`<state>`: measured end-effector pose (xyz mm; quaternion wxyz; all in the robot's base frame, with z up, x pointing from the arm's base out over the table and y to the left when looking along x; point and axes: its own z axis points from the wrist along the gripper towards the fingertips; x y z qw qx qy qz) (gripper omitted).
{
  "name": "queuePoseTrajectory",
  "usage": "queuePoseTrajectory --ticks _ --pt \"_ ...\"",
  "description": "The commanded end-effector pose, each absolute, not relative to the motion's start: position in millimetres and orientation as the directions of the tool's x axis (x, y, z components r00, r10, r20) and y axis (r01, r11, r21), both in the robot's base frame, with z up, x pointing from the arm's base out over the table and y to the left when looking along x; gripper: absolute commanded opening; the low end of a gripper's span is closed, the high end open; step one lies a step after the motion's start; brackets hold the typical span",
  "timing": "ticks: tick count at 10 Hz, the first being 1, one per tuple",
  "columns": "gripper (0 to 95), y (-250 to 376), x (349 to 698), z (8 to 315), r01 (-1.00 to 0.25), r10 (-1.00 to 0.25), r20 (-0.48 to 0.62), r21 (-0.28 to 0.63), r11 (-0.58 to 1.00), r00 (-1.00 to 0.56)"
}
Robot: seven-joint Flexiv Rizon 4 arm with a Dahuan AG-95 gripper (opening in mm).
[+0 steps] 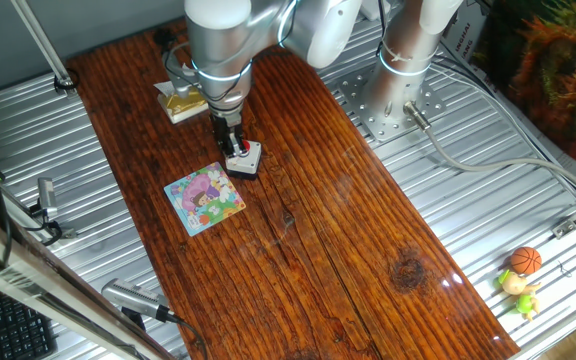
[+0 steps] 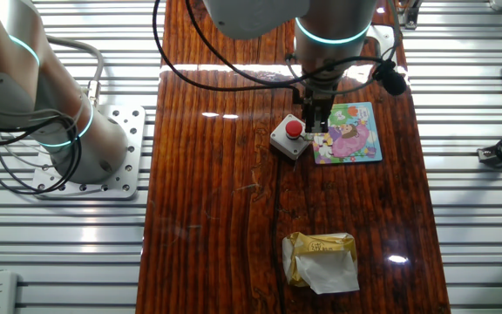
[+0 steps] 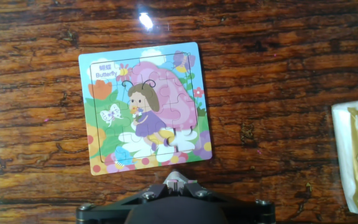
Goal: Assemble one piece of a puzzle
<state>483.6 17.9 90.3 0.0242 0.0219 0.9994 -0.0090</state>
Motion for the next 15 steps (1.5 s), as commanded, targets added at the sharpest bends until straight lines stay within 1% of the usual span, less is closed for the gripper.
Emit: queuePoseTrajectory --ticks 1,11,12,14,15 --pt "0.0 17.3 483.2 90.4 0.042 0.041 -0.044 -0.018 0.999 -0.998" --pt "0.0 16.8 483.7 88.6 0.037 0.036 -0.036 -0.016 0.999 -0.999" --pt "19.0 16.8 483.7 88.6 0.032 0.031 -0.036 -0.017 0.999 -0.999" --pt "19.0 16.8 483.7 88.6 0.029 0.028 -0.037 -0.017 0.999 -0.999" --pt "38.0 16.8 483.7 88.6 0.029 0.029 -0.039 -0.017 0.999 -0.999"
